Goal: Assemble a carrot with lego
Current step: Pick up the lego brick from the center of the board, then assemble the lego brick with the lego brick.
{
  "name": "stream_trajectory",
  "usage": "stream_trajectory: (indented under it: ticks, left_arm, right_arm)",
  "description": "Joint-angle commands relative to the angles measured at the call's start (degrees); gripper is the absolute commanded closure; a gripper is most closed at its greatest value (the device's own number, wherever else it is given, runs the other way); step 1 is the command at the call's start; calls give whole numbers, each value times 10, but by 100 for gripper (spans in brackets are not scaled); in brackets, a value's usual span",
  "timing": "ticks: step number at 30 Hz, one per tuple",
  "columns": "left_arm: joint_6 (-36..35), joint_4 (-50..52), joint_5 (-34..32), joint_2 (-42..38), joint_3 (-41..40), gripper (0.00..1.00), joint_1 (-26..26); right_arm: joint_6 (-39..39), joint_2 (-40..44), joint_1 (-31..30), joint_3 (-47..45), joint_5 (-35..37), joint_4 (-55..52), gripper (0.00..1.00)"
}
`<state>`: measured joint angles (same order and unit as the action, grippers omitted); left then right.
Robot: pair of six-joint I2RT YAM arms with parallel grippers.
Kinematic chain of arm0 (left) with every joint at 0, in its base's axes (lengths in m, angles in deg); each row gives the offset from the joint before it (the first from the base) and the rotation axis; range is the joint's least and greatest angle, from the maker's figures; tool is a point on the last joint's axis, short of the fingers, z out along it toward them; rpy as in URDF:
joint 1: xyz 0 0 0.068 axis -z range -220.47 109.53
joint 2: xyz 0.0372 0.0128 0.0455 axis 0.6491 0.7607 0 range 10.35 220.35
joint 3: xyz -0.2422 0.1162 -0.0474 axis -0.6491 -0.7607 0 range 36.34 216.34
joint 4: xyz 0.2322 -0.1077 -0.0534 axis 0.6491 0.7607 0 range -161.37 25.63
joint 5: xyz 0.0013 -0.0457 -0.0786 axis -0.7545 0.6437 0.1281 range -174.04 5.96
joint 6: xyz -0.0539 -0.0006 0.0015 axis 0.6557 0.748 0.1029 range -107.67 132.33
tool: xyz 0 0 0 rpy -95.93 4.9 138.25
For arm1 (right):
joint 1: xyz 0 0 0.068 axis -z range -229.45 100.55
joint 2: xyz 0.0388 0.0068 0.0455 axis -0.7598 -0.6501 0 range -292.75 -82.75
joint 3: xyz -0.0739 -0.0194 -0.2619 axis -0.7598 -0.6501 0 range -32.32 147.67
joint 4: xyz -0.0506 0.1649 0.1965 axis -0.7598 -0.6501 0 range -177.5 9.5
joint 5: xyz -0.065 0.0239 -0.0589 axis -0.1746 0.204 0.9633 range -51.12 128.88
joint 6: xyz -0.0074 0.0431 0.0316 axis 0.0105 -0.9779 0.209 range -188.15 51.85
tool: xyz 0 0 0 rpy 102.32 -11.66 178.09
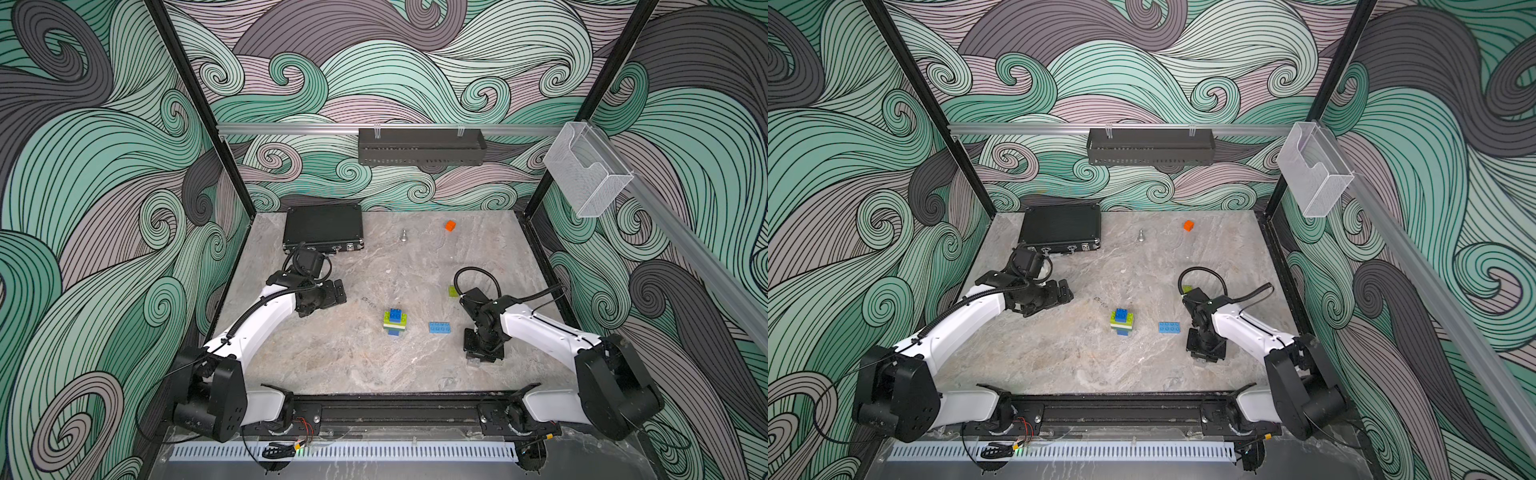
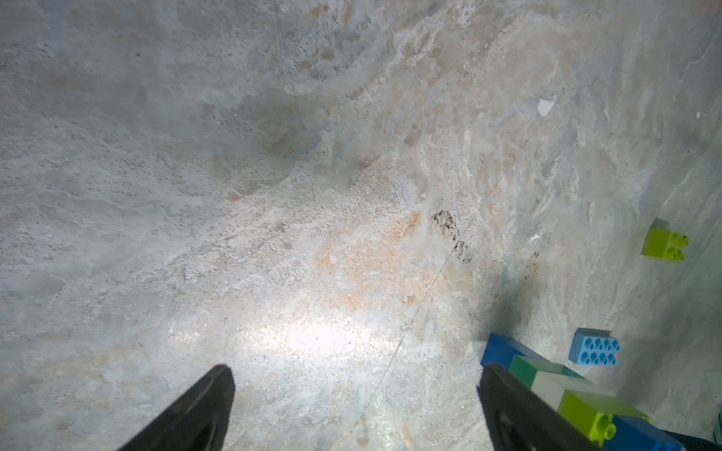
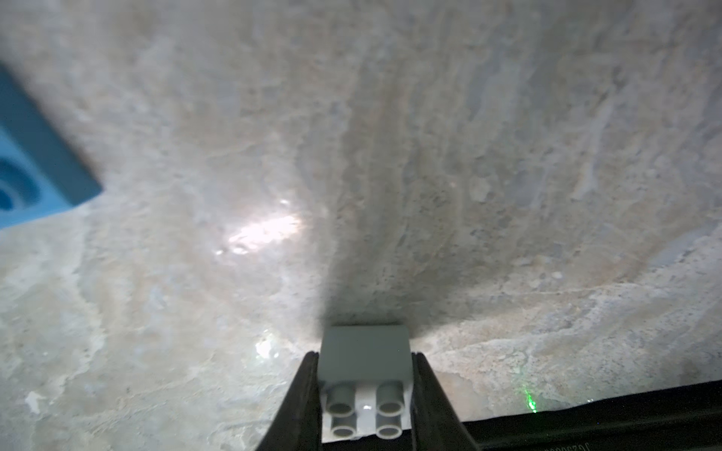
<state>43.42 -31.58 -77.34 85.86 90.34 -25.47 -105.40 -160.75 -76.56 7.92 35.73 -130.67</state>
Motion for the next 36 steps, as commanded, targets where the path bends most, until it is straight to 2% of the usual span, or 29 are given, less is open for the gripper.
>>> stream_trajectory:
  ticks: [1, 14, 36]
  left_arm:
    - [3, 4, -4, -16, 4, 1, -4]
    - [-4, -2, -5, -3, 4, 1, -4]
    - [-2, 8, -20, -9, 4, 1, -4]
  right_arm:
    - [15, 6, -21, 61, 0, 0, 90]
    - [53, -198, -84, 272, -15, 4, 93]
    - [69, -279, -98, 321, 13, -10, 93]
